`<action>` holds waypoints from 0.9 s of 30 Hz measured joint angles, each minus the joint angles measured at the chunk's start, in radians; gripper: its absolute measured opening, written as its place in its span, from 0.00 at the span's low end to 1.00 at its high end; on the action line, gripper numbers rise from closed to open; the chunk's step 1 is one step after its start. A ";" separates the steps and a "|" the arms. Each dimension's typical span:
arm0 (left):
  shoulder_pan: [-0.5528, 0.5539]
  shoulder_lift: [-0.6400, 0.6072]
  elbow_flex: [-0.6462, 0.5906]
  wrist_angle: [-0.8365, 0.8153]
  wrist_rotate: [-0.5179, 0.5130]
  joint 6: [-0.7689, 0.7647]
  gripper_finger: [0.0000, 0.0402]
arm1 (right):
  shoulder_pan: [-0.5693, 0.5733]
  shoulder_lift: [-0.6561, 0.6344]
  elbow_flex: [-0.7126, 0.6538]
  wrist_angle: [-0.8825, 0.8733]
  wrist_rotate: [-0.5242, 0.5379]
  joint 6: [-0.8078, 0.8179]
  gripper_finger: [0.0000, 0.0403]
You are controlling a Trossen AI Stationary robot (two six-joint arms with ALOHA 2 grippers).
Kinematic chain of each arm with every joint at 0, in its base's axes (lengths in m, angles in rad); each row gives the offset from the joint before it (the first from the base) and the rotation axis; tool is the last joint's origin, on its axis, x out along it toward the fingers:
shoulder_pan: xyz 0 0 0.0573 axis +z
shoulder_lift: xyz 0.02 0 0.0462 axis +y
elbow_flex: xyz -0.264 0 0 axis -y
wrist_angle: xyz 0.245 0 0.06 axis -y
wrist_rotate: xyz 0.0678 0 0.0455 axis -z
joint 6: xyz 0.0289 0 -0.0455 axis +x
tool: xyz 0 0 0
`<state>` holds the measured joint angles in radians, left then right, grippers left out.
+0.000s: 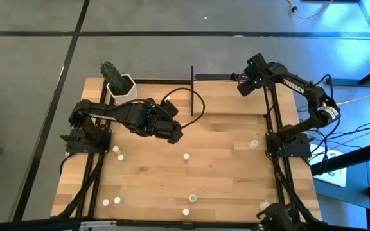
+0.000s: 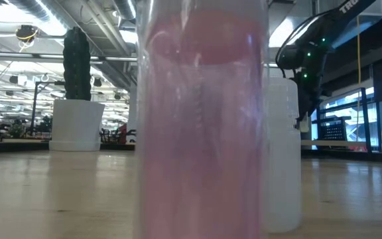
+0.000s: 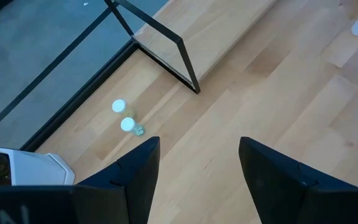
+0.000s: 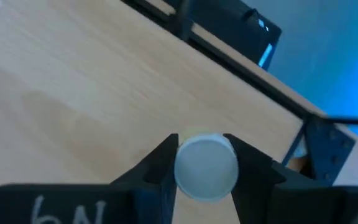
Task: Pick and place medicine bottles onto shelf by color
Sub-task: Put the bottom right yellow pill bottle on the shelf
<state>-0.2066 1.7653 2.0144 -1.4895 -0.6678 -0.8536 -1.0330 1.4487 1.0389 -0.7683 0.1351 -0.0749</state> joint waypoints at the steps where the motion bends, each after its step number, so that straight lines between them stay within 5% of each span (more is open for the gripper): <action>1: 0.000 0.000 0.000 0.000 0.000 0.000 0.53 | 0.001 0.004 0.000 0.010 -0.006 -0.025 0.29; 13: 0.000 0.000 0.000 0.002 0.000 0.000 0.53 | 0.001 0.057 0.000 0.026 -0.023 -0.244 0.29; 27: 0.000 0.000 0.000 0.002 0.000 0.000 0.53 | 0.001 0.108 0.002 0.037 -0.018 -0.248 0.29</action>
<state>-0.2066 1.7653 2.0144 -1.4872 -0.6678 -0.8536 -1.0321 1.5572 1.0410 -0.7317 0.1167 -0.3229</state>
